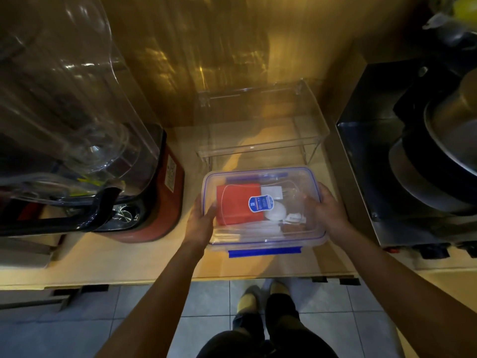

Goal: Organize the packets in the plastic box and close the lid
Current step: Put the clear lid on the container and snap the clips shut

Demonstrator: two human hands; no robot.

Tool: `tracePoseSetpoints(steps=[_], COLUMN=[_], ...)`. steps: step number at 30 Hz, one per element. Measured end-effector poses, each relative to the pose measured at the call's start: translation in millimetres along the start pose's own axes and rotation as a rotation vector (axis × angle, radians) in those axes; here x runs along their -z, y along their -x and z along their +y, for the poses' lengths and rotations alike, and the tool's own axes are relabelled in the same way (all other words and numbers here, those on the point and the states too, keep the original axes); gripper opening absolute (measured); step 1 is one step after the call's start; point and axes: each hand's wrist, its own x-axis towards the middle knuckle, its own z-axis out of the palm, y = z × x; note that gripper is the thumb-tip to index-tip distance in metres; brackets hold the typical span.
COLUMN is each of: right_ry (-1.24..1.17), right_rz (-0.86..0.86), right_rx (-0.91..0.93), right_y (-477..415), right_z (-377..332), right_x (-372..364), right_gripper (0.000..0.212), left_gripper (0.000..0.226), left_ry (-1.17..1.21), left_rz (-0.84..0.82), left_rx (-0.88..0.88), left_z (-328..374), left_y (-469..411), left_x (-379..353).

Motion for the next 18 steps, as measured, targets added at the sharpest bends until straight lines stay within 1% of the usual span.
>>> tracePoseSetpoints(steps=[3,8,14,18], right_ry=[0.019,0.018,0.07,0.099], right_rz=[0.024,0.043,0.027,0.024], right_rx=[0.027,0.03,-0.005,-0.004], right_y=[-7.6,-14.6,-19.0,-18.5], right_z=[-8.7,-19.0,-27.2,-28.2], right_x=[1.1,6.0,3.4,2.5], right_gripper=[0.029,0.019,0.029,0.029], left_gripper=[0.038,0.032,0.036,0.044], left_ry=[0.002,0.044,0.01,-0.05], left_rz=[0.019,0.02,0.04,0.026], left_rx=[-0.012,0.052,0.046,0.083], left_z=[3.9,5.4,4.2,6.7], left_y=[-5.7,-11.7,-14.5,-26.0], left_x=[-5.8,-8.1,-10.6,-6.7])
